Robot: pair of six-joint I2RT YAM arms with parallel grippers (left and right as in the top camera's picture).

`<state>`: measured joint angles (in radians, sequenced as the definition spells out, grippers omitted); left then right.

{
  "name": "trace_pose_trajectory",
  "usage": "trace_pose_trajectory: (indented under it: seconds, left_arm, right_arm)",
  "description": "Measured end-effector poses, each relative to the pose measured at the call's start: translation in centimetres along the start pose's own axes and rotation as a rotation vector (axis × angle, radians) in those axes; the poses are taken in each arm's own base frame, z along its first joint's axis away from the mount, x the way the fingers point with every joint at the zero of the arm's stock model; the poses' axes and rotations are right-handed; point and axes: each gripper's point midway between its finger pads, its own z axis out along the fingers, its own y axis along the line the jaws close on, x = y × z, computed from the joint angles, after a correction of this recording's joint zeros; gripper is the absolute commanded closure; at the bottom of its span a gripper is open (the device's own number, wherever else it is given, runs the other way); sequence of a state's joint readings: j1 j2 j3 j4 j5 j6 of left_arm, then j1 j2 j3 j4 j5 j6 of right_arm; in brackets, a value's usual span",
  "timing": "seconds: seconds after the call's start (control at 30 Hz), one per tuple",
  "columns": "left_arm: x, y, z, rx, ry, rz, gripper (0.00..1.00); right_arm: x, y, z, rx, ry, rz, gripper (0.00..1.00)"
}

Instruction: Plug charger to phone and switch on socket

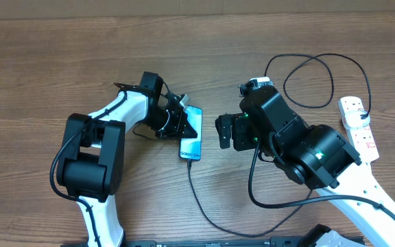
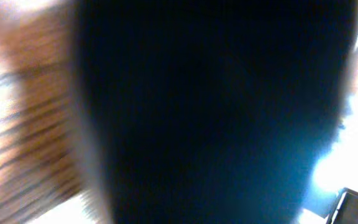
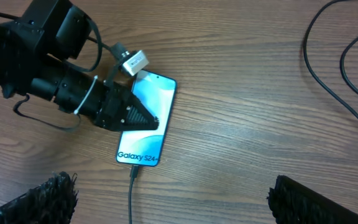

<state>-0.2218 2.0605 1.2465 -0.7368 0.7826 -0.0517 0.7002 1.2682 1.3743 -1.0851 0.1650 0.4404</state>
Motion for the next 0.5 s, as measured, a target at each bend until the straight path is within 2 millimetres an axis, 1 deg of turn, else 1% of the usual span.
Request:
trace_pose_trajectory:
  seconds: [0.13,0.23,0.37,0.5]
  left_arm:
    - [0.9,0.9,-0.4,-0.036,0.028,-0.057,0.95]
    - [1.0,1.3,-0.4,-0.056,0.031,-0.084,0.94]
    - [0.2,1.6,-0.4,-0.072,0.001,-0.072,0.95]
    - [-0.6,1.6,0.0,-0.045,-0.044,-0.063,0.95]
  right_arm:
    - [-0.2,0.1,0.0,-0.003,-0.006,0.002,0.00]
    - [-0.4,0.2,0.0,-0.008,-0.015,0.003,0.00]
    - [-0.4,0.3,0.2,-0.008,-0.015,0.003,0.00]
    - [-0.3,0.3,0.4,-0.004,-0.007,0.002,0.00]
